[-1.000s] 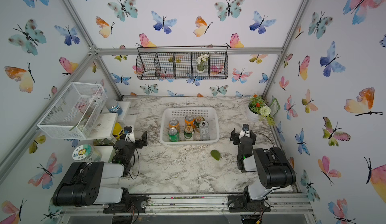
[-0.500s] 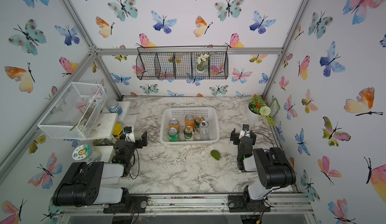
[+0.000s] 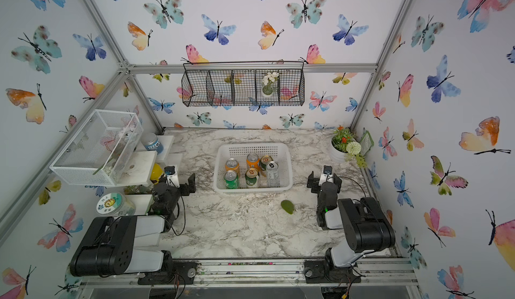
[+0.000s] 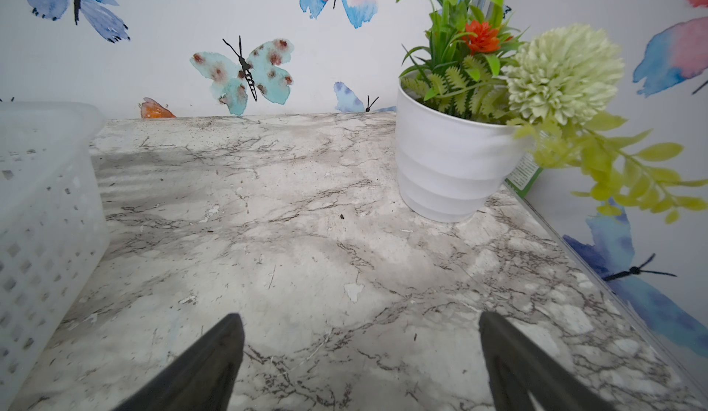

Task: Take out the drinks from the basket
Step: Pick up the drink from the basket.

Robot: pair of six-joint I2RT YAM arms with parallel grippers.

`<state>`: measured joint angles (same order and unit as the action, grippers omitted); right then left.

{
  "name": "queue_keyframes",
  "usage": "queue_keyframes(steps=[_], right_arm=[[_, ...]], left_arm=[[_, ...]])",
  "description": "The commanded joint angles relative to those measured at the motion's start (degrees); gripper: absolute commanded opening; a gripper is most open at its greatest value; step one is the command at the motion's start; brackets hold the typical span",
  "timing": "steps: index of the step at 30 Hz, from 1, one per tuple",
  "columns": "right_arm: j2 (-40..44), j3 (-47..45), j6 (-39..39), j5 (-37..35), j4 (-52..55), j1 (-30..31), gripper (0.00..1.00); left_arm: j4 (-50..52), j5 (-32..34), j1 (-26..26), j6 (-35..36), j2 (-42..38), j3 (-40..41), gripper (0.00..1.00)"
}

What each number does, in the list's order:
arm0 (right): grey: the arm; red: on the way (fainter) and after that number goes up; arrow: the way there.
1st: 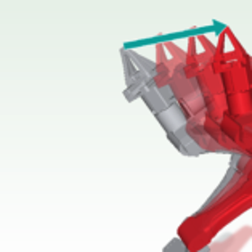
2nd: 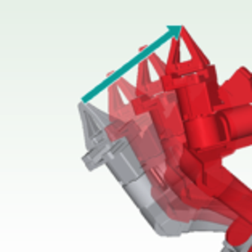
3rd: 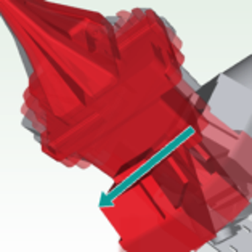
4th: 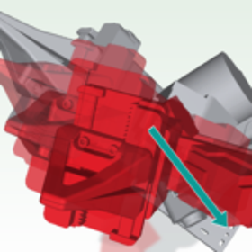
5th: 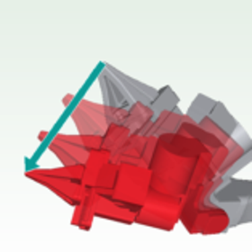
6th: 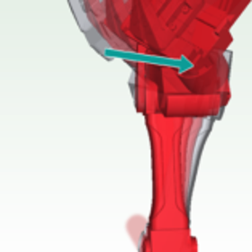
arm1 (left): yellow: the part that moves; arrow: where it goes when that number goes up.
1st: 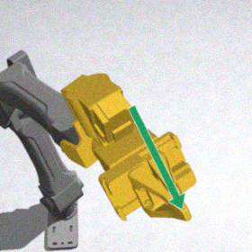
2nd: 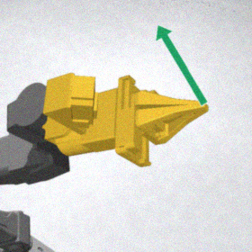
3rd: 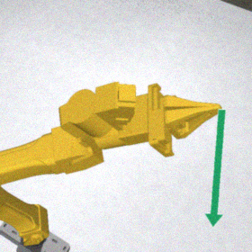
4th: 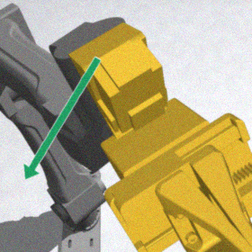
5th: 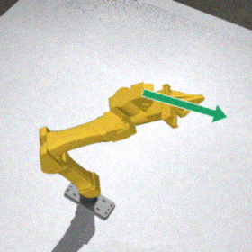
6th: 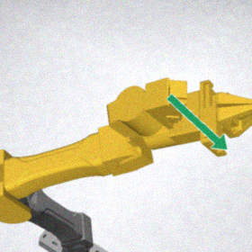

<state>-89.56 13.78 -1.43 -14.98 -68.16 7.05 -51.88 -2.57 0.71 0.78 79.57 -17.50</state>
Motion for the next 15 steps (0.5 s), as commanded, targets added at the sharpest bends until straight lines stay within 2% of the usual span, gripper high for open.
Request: queue_keyframes(steps=[1, 4, 7, 11, 15], right_arm=[[2.9, 2.8, -0.5, -0.7, 5.4, -0.3, 0.99], [5.3, 7.0, -1.7, -1.4, 16.4, -0.3, 0.99], [7.0, 9.0, -3.1, -0.7, 22.1, -0.3, 0.99], [8.8, 12.5, -7.2, -1.0, 30.5, -0.2, 0.98], [10.3, 16.9, -10.8, -4.5, 38.6, -0.1, 0.99]], left_arm=[[12.0, -0.7, -0.4, 0.0, -0.6, -6.9, 0.99], [12.8, -1.3, -0.4, 0.3, -1.2, -7.1, 0.99], [12.7, -0.3, -0.4, -0.1, -2.9, -6.4, 0.99], [14.7, 4.5, -0.4, -2.9, -5.0, -7.8, 0.99], [17.3, 2.6, -0.4, -6.6, -7.0, -11.7, 0.99]])
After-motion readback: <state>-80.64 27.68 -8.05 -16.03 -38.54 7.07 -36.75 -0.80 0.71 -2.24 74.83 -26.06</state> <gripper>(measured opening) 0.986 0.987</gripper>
